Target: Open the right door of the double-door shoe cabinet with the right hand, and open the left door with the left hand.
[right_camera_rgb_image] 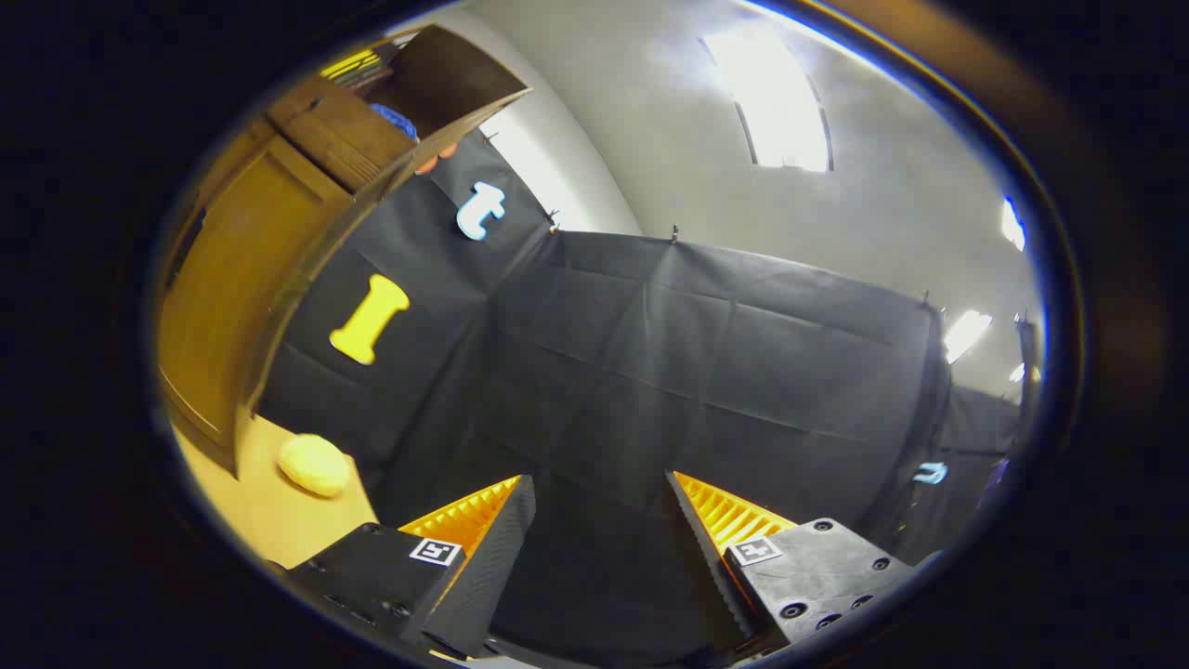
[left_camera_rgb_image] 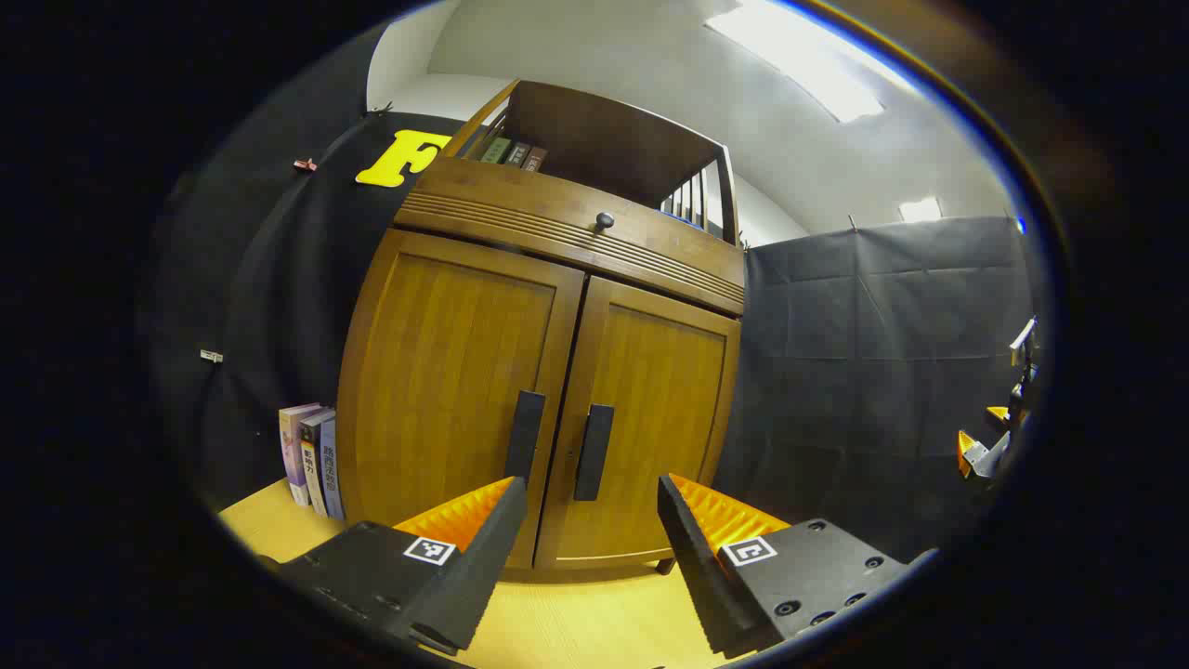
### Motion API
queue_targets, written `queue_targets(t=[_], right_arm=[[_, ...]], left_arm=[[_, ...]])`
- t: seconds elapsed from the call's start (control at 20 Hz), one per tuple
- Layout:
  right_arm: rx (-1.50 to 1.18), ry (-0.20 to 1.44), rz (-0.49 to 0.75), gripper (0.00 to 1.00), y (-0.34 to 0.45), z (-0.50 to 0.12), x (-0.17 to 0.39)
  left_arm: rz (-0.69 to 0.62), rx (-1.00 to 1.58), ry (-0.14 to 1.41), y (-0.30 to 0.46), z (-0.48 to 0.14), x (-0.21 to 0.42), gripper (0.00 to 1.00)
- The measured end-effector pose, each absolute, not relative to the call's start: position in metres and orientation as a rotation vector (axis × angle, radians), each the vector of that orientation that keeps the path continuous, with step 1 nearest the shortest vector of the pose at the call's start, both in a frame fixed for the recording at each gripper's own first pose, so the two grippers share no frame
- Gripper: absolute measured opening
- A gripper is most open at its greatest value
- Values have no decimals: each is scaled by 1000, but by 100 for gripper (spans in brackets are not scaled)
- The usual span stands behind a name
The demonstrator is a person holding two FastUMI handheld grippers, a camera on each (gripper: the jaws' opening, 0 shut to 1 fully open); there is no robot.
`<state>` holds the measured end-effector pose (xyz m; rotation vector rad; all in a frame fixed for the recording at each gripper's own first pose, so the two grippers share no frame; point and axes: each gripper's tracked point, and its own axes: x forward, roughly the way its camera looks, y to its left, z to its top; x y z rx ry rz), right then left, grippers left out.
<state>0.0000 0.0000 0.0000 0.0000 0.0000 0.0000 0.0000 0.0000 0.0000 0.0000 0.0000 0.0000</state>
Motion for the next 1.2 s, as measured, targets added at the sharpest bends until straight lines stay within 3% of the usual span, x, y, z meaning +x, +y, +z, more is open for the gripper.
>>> queue_targets(t=[0.05,0.15,0.2,0.4,0.6,0.9,1.2], right_arm=[[100,25,85,91,31,11,5],[263,72,270,92,79,42,-19],[318,39,329,88,101,69,-33],[492,-139,500,88,174,181,-93],[592,-142,763,88,258,227,-154],[581,-107,876,89,282,224,-191],[583,-119,857,88,282,224,-187]], left_arm=[[7,6,-2,2,0,-2,84],[-1,14,18,0,-6,-7,88],[-10,14,24,-1,-8,-9,89],[25,81,50,19,-3,-26,88],[54,127,45,37,11,-43,88],[64,115,14,51,23,-47,88],[64,113,15,54,24,-42,88]])
